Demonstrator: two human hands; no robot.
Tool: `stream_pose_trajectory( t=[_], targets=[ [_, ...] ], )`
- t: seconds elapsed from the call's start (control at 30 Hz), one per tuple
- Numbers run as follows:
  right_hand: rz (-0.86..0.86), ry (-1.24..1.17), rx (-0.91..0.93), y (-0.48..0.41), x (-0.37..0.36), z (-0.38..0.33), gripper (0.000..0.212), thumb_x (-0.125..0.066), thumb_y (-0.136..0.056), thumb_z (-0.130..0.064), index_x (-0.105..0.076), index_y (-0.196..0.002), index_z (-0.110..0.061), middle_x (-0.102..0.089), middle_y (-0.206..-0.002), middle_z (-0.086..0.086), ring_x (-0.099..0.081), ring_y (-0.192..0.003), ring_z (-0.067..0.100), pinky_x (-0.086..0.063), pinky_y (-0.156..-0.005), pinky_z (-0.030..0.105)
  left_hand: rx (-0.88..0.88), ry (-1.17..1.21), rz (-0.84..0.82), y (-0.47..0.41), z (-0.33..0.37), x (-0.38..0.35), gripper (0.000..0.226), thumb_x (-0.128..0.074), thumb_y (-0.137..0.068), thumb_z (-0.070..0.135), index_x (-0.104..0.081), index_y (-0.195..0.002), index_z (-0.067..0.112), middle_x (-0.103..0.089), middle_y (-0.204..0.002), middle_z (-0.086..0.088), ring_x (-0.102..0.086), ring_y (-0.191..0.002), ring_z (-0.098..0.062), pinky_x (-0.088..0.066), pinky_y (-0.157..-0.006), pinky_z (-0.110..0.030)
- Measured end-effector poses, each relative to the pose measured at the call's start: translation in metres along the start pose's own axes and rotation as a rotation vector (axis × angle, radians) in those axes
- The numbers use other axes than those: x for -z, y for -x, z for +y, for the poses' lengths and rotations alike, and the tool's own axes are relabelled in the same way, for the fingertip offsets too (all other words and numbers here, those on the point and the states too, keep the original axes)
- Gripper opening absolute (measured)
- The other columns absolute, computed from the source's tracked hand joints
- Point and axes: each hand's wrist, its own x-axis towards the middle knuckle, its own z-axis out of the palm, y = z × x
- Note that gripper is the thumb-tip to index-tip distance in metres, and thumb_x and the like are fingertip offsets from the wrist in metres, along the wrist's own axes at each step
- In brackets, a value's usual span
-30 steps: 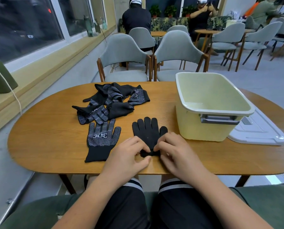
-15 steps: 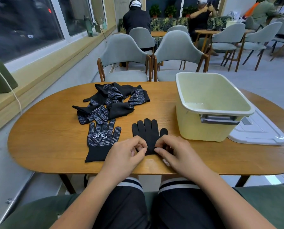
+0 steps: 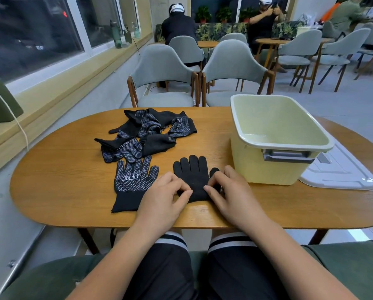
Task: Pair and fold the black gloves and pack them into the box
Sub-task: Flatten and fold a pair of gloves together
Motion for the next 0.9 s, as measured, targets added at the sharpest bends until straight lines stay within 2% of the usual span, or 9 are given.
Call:
stream_pose_trajectory(
  t=[0.07,0.1,0.2,0.37,0.47,0.57,0.7,0.8,0.9],
  targets=[
    [0.019,0.049,0.12,0.003,0.001,-0.002,0.006,-0.07,-0.102,-0.023,-0.068,-0.107,-0.023,-0.052,-0.102,-0.007,-0.054,-0.087,0.019,-0.051,-0.074,0.04,-0.065,-0.021,0.005,0.001,0.0,0.001,0.004,-0.071,-0.1,0.03,-0.074,-0.098,0.033,-0.056,-0.098,0.02,-0.053,-0.097,-0.007,-0.049,-0.082,-0.027],
    [0.025,0.084,0.18,0.005,0.001,-0.002,0.01,-0.07,-0.101,-0.016,-0.068,-0.11,-0.022,-0.055,-0.104,-0.003,-0.055,-0.085,0.023,-0.052,-0.07,0.044,-0.097,-0.028,0.001,0.002,0.001,0.001,0.006,-0.072,-0.1,0.026,-0.074,-0.101,0.032,-0.057,-0.099,0.02,-0.052,-0.098,-0.007,-0.049,-0.083,-0.027],
    [0.029,0.148,0.263,0.011,0.002,-0.004,0.019,-0.071,-0.097,-0.006,-0.071,-0.111,-0.018,-0.058,-0.106,0.002,-0.057,-0.083,0.027,-0.051,-0.063,0.043,-0.157,-0.057,0.0,0.004,0.002,0.001,0.013,-0.072,-0.099,0.018,-0.073,-0.105,0.029,-0.059,-0.1,0.021,-0.05,-0.096,-0.007,-0.048,-0.083,-0.028],
    [-0.001,0.157,0.303,0.016,0.005,-0.004,0.017,-0.064,-0.096,-0.012,-0.072,-0.111,-0.015,-0.06,-0.11,0.001,-0.061,-0.093,0.025,-0.053,-0.067,0.042,-0.177,-0.098,0.022,0.006,0.002,0.001,0.011,-0.072,-0.094,0.017,-0.074,-0.1,0.025,-0.062,-0.099,0.019,-0.053,-0.095,-0.01,-0.051,-0.083,-0.035],
    [-0.011,0.132,0.29,0.018,0.005,-0.005,0.016,-0.064,-0.099,-0.021,-0.073,-0.111,-0.016,-0.061,-0.109,-0.002,-0.06,-0.096,0.021,-0.052,-0.074,0.037,-0.172,-0.099,0.009,0.007,0.002,0.002,0.011,-0.073,-0.089,0.027,-0.073,-0.1,0.026,-0.06,-0.099,0.019,-0.054,-0.096,-0.01,-0.052,-0.084,-0.035],
    [-0.008,0.118,0.268,0.016,0.004,-0.005,0.015,-0.068,-0.099,-0.027,-0.073,-0.11,-0.017,-0.061,-0.107,-0.003,-0.06,-0.096,0.021,-0.052,-0.074,0.039,-0.154,-0.094,-0.021,0.006,0.001,0.001,0.017,-0.073,-0.086,0.036,-0.073,-0.102,0.028,-0.06,-0.101,0.02,-0.055,-0.097,-0.009,-0.052,-0.084,-0.035],
    [-0.018,0.103,0.246,0.013,0.002,0.0,0.017,-0.072,-0.101,-0.031,-0.073,-0.113,-0.019,-0.062,-0.108,-0.005,-0.06,-0.098,0.021,-0.054,-0.076,0.041,-0.116,-0.073,-0.02,0.005,-0.002,0.002,0.017,-0.076,-0.09,0.036,-0.076,-0.106,0.033,-0.063,-0.102,0.024,-0.056,-0.098,-0.003,-0.051,-0.085,-0.027],
    [-0.04,0.041,0.205,0.011,0.0,0.004,0.02,-0.071,-0.102,-0.034,-0.075,-0.116,-0.02,-0.065,-0.108,-0.006,-0.062,-0.099,0.019,-0.055,-0.079,0.04,-0.083,-0.039,-0.034,0.007,-0.002,0.002,0.017,-0.074,-0.091,0.036,-0.075,-0.109,0.037,-0.062,-0.099,0.026,-0.058,-0.089,-0.001,-0.049,-0.08,-0.021],
    [-0.101,-0.09,0.151,0.009,0.003,0.006,0.019,-0.074,-0.102,-0.034,-0.076,-0.116,-0.022,-0.068,-0.106,-0.012,-0.062,-0.099,0.007,-0.052,-0.083,0.028,-0.059,0.007,-0.061,0.008,0.0,0.005,0.013,-0.069,-0.09,0.037,-0.067,-0.103,0.039,-0.056,-0.088,0.022,-0.059,-0.079,-0.01,-0.051,-0.072,-0.028]
  ],
)
